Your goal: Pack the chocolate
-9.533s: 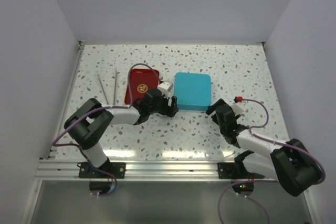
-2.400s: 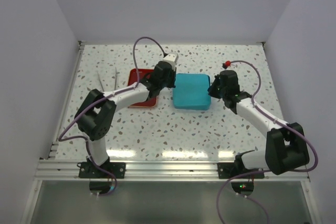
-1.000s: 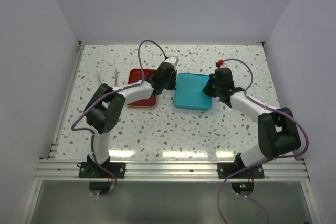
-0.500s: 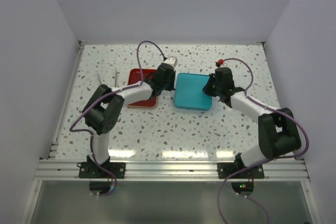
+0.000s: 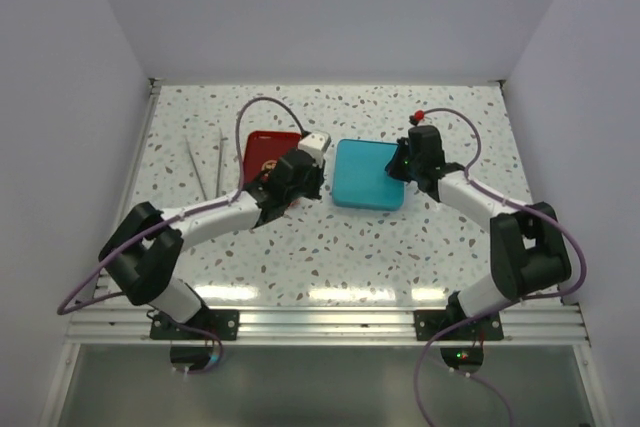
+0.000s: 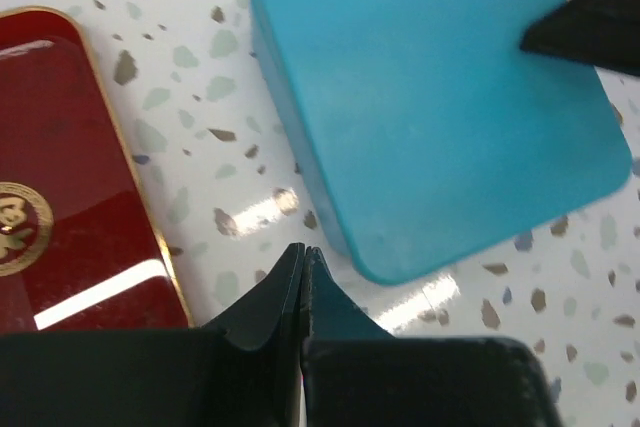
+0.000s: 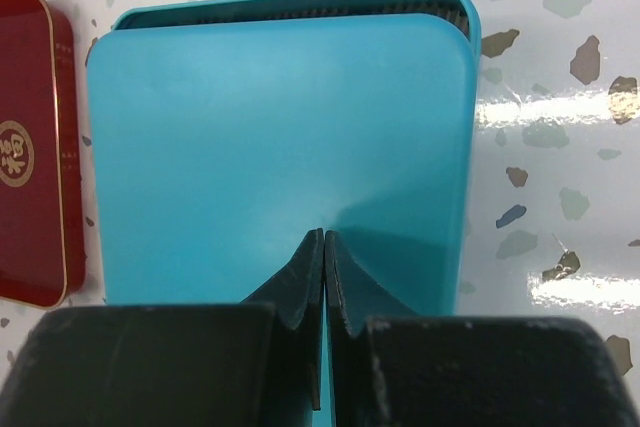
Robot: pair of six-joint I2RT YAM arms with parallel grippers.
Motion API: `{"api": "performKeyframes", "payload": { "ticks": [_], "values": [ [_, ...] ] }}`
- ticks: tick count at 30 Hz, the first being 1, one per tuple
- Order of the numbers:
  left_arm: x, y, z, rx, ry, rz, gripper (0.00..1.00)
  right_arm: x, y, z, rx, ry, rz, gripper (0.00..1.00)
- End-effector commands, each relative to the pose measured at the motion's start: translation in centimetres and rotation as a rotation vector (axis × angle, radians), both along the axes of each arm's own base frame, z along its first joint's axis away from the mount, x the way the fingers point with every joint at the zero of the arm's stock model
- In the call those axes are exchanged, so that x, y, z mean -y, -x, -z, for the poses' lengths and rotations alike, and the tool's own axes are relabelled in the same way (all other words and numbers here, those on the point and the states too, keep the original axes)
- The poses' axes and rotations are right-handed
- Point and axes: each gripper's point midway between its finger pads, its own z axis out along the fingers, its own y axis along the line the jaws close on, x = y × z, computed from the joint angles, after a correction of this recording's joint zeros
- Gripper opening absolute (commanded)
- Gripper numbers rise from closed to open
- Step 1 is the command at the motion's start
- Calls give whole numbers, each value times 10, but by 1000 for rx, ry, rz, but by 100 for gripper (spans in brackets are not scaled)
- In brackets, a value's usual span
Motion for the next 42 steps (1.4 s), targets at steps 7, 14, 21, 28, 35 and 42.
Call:
{"api": "performKeyframes", "payload": {
  "ticks": [7,14,21,28,35,42],
  "values": [
    [58,77,4,35,80,273,0,-1,-14,-10,26,5,11,0],
    [80,74,25,-11,82,270,0,-1,-13,-10,27,3,11,0],
    [97,69,48,-31,73,233,0,-3,-13,-10,25,-6,12,0],
    [101,57,40,66,114,157,0,-3,-12,-13,34,-15,13,0],
    [99,46,48,119,88,109,0,-4,-11,-15,36,-25,14,0],
    [103,52,57,108,92,134,0,-3,-11,-17,41,-25,17,0]
  ]
}}
